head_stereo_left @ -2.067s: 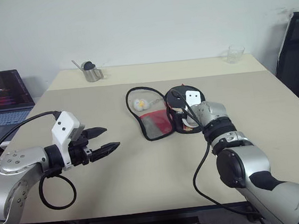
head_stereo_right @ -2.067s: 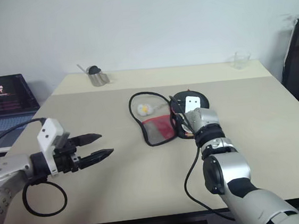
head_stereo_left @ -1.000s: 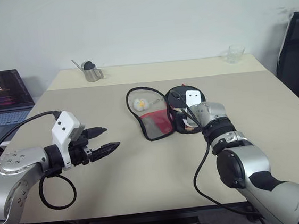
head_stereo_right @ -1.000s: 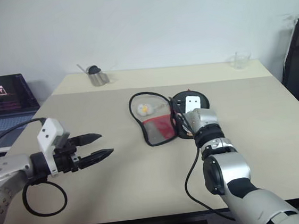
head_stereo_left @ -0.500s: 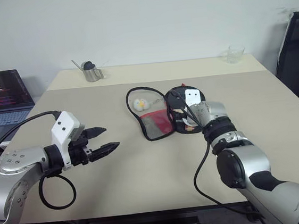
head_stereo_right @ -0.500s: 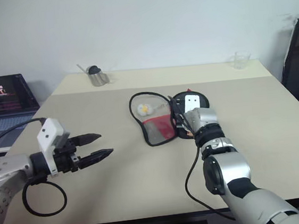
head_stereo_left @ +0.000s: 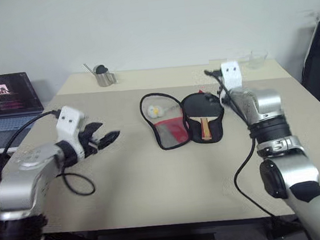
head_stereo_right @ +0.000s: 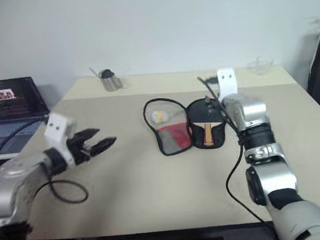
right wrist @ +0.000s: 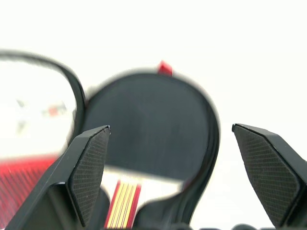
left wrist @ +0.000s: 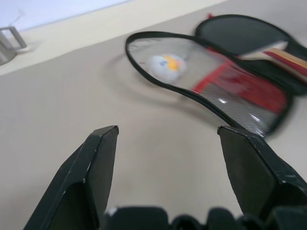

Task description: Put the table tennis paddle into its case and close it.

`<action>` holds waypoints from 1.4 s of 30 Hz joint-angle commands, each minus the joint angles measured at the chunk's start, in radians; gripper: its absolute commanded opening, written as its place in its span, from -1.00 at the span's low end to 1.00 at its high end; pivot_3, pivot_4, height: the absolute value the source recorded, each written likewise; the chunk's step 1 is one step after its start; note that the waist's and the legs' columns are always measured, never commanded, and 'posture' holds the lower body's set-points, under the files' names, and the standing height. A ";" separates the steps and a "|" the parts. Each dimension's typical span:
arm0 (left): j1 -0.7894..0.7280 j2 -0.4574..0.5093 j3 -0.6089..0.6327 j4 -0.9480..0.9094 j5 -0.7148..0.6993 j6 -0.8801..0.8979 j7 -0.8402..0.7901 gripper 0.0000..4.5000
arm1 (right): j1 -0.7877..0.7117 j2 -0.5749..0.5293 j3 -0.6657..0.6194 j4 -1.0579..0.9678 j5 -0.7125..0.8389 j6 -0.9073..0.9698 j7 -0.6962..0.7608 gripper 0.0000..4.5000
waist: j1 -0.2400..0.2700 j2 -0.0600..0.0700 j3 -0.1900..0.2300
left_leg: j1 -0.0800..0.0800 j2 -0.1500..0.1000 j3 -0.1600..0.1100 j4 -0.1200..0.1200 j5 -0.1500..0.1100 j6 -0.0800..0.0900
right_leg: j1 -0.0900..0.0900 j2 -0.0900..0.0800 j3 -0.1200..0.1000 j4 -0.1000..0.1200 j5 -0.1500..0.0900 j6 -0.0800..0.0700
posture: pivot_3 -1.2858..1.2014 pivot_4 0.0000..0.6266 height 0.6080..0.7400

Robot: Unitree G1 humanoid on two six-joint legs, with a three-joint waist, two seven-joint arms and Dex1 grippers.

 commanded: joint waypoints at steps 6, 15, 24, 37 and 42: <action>-0.258 -0.185 -0.190 0.479 0.217 -0.086 0.111 0.61 | -0.023 -0.006 -0.008 0.022 -0.035 -0.066 0.014 0.99 | -0.015 0.000 0.000 | -0.001 0.001 0.002 -0.001 0.000 0.000 | -0.003 -0.001 0.004 0.000 0.000 0.000 | 0.03 -0.52 1.00; -0.423 -0.351 -0.146 0.824 0.227 -0.267 0.089 0.61 | 0.009 -0.018 -0.015 -0.032 -0.051 -0.045 -0.007 0.99 | -0.005 0.000 0.000 | -0.002 0.000 0.003 -0.001 0.000 0.000 | -0.003 -0.001 0.003 0.001 0.000 0.000 | 0.03 -0.52 1.00; -0.463 -0.479 -0.099 0.822 0.211 -0.331 0.070 0.61 | 0.038 -0.010 -0.023 -0.080 -0.068 -0.024 -0.035 0.99 | -0.005 0.000 0.000 | -0.002 -0.001 0.003 0.000 0.000 0.000 | -0.003 -0.001 0.003 0.000 0.001 0.002 | 0.03 -0.52 1.00; -0.383 -0.524 -0.168 0.430 0.190 -0.205 0.017 0.61 | 0.022 -0.081 -0.117 -0.043 -0.069 -0.097 -0.080 0.99 | -0.007 0.000 0.000 | -0.002 -0.001 0.003 0.000 0.000 0.000 | -0.003 -0.001 0.004 0.001 0.001 0.002 | 0.03 -0.52 1.00; -0.353 -0.529 -0.213 0.368 0.214 -0.169 0.014 0.61 | 0.004 -0.160 -0.142 -0.005 -0.080 -0.150 -0.095 0.99 | -0.007 0.000 0.000 | -0.002 -0.001 0.003 0.000 0.000 0.000 | -0.003 -0.001 0.004 0.001 0.001 0.002 | 0.03 -0.52 1.00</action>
